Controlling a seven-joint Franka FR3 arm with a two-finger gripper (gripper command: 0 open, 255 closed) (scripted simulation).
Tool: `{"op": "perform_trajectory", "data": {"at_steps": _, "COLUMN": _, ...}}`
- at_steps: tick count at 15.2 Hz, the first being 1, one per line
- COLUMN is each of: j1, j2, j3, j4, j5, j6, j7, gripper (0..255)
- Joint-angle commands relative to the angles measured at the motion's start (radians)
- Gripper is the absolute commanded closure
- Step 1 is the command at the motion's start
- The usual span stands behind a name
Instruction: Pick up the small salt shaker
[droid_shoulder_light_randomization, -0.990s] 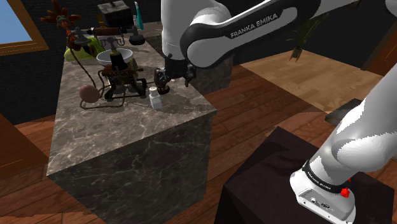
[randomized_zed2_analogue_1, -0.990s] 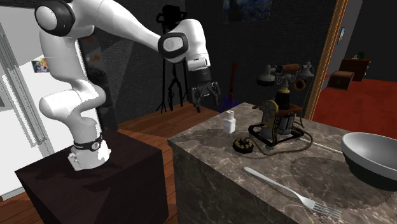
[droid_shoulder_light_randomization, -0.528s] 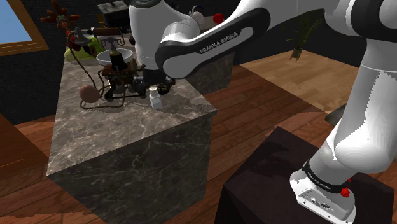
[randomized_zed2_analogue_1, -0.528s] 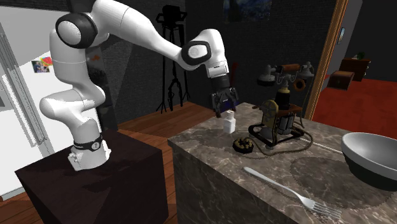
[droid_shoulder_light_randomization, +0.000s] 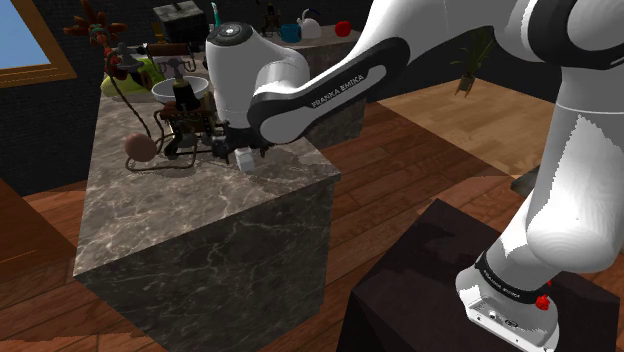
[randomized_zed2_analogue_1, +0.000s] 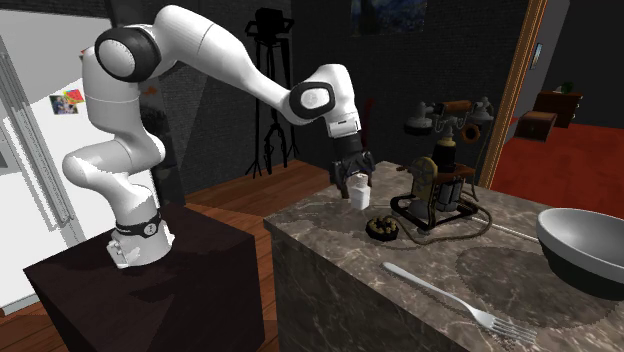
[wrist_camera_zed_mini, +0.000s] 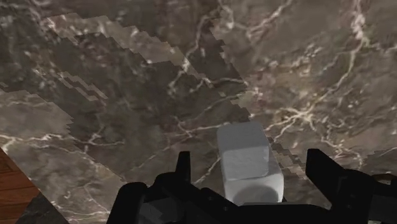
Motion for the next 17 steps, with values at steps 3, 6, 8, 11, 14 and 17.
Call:
{"op": "perform_trajectory", "data": {"at_steps": 3, "j1": 0.001, "j2": 0.002, "j3": -0.001, "j4": -0.007, "j5": -0.004, "j6": 0.009, "j7": 0.005, "gripper": 255}}
{"op": "perform_trajectory", "data": {"at_steps": 6, "j1": 0.001, "j2": 0.002, "j3": -0.001, "j4": -0.007, "j5": -0.005, "j6": 0.008, "j7": 0.005, "gripper": 255}}
{"op": "perform_trajectory", "data": {"at_steps": 8, "j1": 0.001, "j2": 0.002, "j3": -0.001, "j4": -0.007, "j5": -0.004, "j6": 0.008, "j7": 0.005, "gripper": 255}}
{"op": "perform_trajectory", "data": {"at_steps": 11, "j1": 0.001, "j2": 0.003, "j3": -0.002, "j4": -0.005, "j5": -0.005, "j6": 0.008, "j7": 0.005, "gripper": 255}}
{"op": "perform_trajectory", "data": {"at_steps": 14, "j1": -0.003, "j2": -0.014, "j3": 0.006, "j4": 0.013, "j5": 0.015, "j6": -0.022, "j7": -0.014, "gripper": 255}}
{"op": "perform_trajectory", "data": {"at_steps": 17, "j1": -0.006, "j2": -0.028, "j3": 0.012, "j4": 0.033, "j5": 0.033, "j6": -0.053, "j7": -0.033, "gripper": 255}}
